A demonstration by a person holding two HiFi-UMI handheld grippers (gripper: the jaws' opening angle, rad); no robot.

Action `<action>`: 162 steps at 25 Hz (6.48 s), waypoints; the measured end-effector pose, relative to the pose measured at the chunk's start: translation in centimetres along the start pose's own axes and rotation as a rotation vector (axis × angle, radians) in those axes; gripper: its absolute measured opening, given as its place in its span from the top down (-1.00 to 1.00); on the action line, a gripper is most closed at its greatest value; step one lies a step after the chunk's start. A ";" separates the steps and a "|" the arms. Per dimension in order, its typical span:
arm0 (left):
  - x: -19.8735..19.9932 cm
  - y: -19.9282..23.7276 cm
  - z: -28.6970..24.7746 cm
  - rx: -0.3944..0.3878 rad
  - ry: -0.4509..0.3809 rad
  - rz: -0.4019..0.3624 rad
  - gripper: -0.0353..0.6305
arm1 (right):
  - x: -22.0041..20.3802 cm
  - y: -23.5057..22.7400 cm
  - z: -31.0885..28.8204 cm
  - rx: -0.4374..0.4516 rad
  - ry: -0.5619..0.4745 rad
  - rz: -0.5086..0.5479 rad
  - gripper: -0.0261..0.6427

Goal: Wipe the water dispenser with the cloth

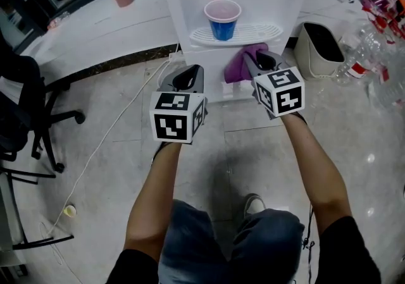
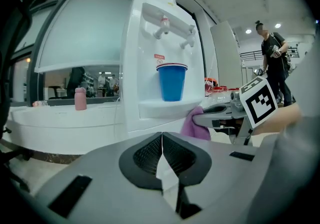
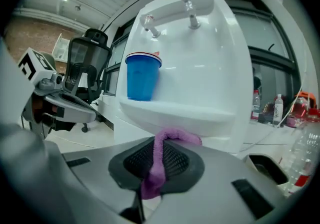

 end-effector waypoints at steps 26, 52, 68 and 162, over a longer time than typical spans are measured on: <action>-2.9 -0.3 1.4 0.005 0.026 0.001 0.82 | -0.6 2.1 3.7 0.067 -0.044 0.088 0.83; -10.7 1.4 4.9 0.050 0.112 0.025 0.82 | -13.6 14.1 -10.9 0.239 0.110 -0.030 0.83; -9.1 -1.0 1.4 0.001 0.093 0.019 0.82 | -14.1 6.6 -7.6 0.113 0.100 -0.081 0.83; 52.7 10.5 25.1 0.048 -0.033 -0.014 0.82 | 56.6 5.4 29.0 -0.064 -0.138 -0.082 0.83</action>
Point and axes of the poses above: the fingertips, and each gripper's own axes: z backward along the fingers, y to its left, x out of its top, the point moved 4 cm from there along z, backward along the fingers, and after that the axes turned 11 degrees about -z, right-handed, at the moved point
